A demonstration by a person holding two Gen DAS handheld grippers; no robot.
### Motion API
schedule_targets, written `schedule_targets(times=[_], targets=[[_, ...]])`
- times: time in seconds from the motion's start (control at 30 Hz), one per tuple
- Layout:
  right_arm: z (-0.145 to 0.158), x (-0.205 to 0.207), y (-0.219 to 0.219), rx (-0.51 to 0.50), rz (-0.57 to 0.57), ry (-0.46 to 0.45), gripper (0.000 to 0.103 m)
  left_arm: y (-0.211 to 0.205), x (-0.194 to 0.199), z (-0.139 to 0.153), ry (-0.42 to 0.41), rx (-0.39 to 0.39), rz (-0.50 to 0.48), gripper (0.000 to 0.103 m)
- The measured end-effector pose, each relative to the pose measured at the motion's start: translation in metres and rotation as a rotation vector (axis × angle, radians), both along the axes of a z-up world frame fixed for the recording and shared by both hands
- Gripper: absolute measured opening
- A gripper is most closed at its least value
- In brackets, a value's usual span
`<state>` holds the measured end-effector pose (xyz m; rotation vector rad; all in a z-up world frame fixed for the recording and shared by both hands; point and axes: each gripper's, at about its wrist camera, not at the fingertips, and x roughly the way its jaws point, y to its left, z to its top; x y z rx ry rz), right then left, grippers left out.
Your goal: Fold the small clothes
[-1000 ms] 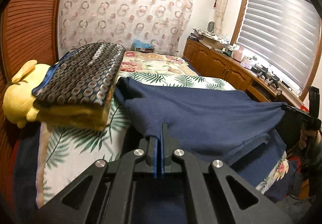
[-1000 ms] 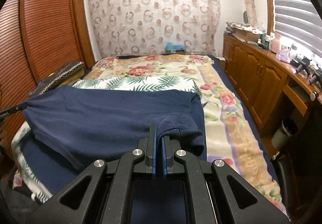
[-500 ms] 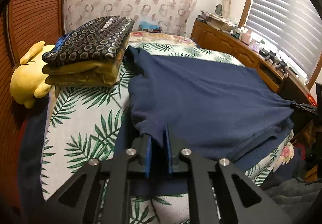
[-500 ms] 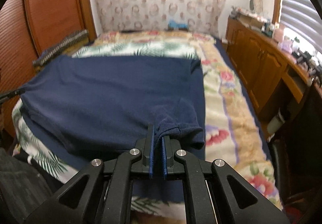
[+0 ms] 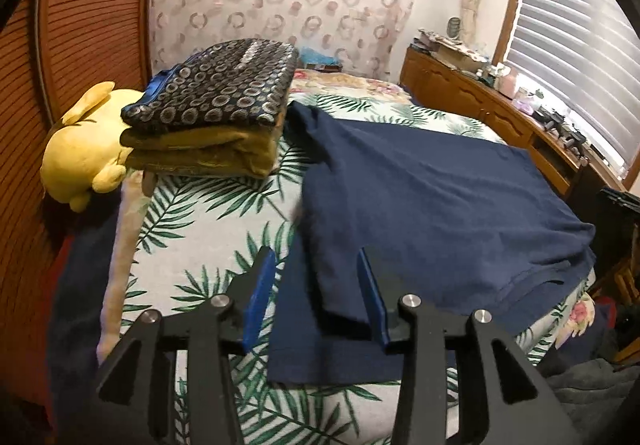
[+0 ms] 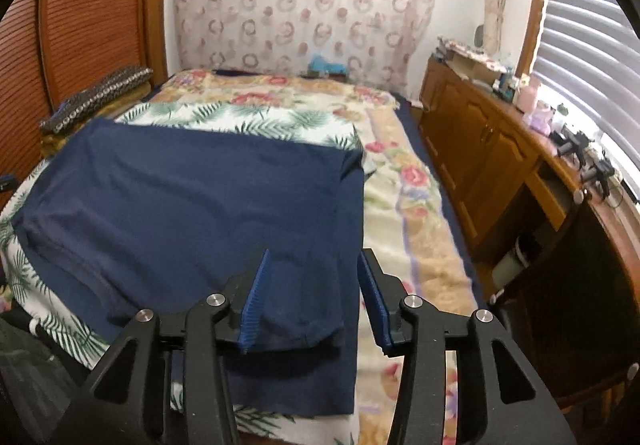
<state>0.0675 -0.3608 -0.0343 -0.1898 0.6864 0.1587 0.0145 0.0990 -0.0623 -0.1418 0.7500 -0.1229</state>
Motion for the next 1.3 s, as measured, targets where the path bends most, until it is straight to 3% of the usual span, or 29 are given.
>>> schedule_targets(times=[0.27,0.63,0.9,1.3], targets=[[-0.002,0.025,0.032,0.033,0.064,-0.028,0.055,0.004,0.016,-0.014,0.032,0.036,0.028,0.041],[-0.063,0.067,0.088,0.046,0.178,0.118,0.055,0.001,0.028,-0.021,0.051,0.049,0.027,0.041],[-0.084,0.078,0.092,0.025,0.180,0.160,0.056,0.000,0.035,-0.034,0.088,0.029,0.019,0.041],[-0.087,0.081,0.094,0.030,0.199,0.164,0.068,-0.007,0.040,-0.040,0.097,0.028,0.010,0.041]])
